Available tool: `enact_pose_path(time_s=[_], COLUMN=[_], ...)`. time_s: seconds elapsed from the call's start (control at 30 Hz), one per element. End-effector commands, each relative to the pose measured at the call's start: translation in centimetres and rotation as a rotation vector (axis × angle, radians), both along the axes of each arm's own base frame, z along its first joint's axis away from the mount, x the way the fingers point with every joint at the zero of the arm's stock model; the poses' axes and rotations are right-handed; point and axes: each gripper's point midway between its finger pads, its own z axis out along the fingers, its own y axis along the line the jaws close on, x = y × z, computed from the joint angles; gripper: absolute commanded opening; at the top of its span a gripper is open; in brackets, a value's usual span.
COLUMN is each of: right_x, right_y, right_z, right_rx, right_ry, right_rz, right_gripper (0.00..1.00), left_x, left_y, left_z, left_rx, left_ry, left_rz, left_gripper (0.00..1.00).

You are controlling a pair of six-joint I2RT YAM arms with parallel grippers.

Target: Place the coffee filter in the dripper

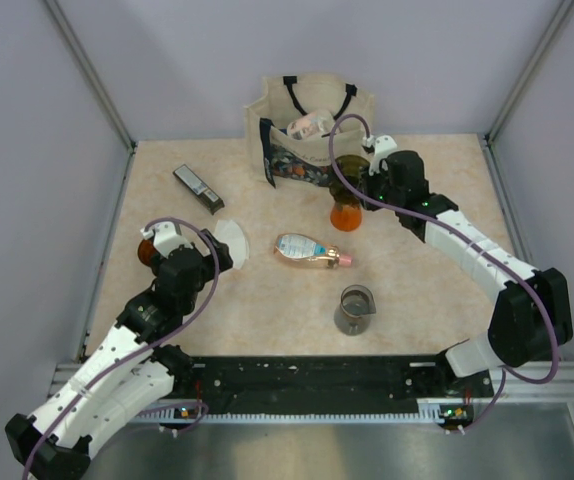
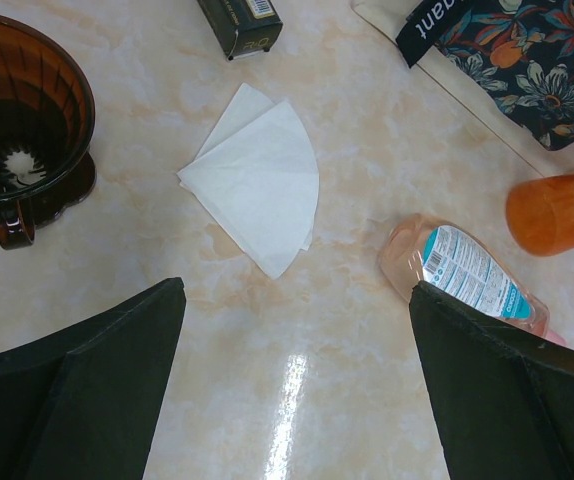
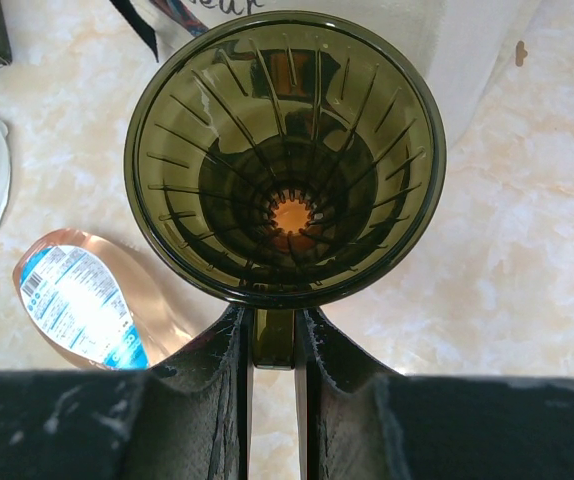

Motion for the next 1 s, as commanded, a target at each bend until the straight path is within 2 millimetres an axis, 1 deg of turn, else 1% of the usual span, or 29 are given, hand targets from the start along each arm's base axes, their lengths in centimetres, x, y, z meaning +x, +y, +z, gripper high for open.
enact_pose_path(time_s=[0.0, 0.07, 0.13, 0.23, 0.4, 0.47, 0.63, 0.7, 0.8, 0.83, 0.97], right_x=[0.8, 0.8, 0.7, 0.5, 0.4, 0.5, 0.5, 0.3, 0.1, 0.0, -1.0], right_y=[0.4, 0.2, 0.0, -0.1, -0.2, -0.2, -0.2, -0.1, -0.3, -0.4, -0.6], right_z=[2.4, 2.5, 2.7, 2.9, 3.5, 3.9, 4.5, 4.7, 5.5, 5.8, 7.3], right_rx=[0.054, 0.049, 0.047, 0.05, 0.061, 0.069, 0.08, 0.084, 0.095, 0.099, 0.124], right_ry=[-0.057, -0.059, -0.061, -0.065, -0.075, -0.084, -0.096, -0.099, -0.116, -0.121, -0.156], right_rz=[-0.002, -0.013, -0.02, -0.021, -0.028, -0.032, -0.037, -0.035, -0.043, -0.043, -0.036], right_gripper=[0.0, 0.01, 0.05, 0.16, 0.28, 0.35, 0.48, 0.57, 0.86, 0.99, 0.99], left_x=[0.4, 0.4, 0.3, 0.3, 0.3, 0.3, 0.1, 0.1, 0.0, 0.0, -0.1], left_y=[0.1, 0.1, 0.3, 0.2, 0.1, 0.2, 0.1, 0.2, 0.3, 0.3, 0.2], left_z=[0.8, 0.8, 0.8, 0.9, 0.9, 0.9, 1.0, 1.0, 1.1, 1.2, 1.3], left_rx=[-0.004, -0.006, -0.004, -0.009, -0.01, -0.012, -0.017, -0.019, -0.017, -0.022, -0.025], left_ry=[-0.034, -0.036, -0.035, -0.039, -0.036, -0.035, -0.035, -0.035, -0.034, -0.036, -0.033], left_rz=[0.01, 0.009, 0.013, 0.013, 0.007, 0.01, 0.007, 0.011, 0.012, 0.012, 0.009], left_gripper=[0.99, 0.99, 0.99, 0.99, 0.99, 0.99, 0.99, 0.99, 0.99, 0.99, 0.99])
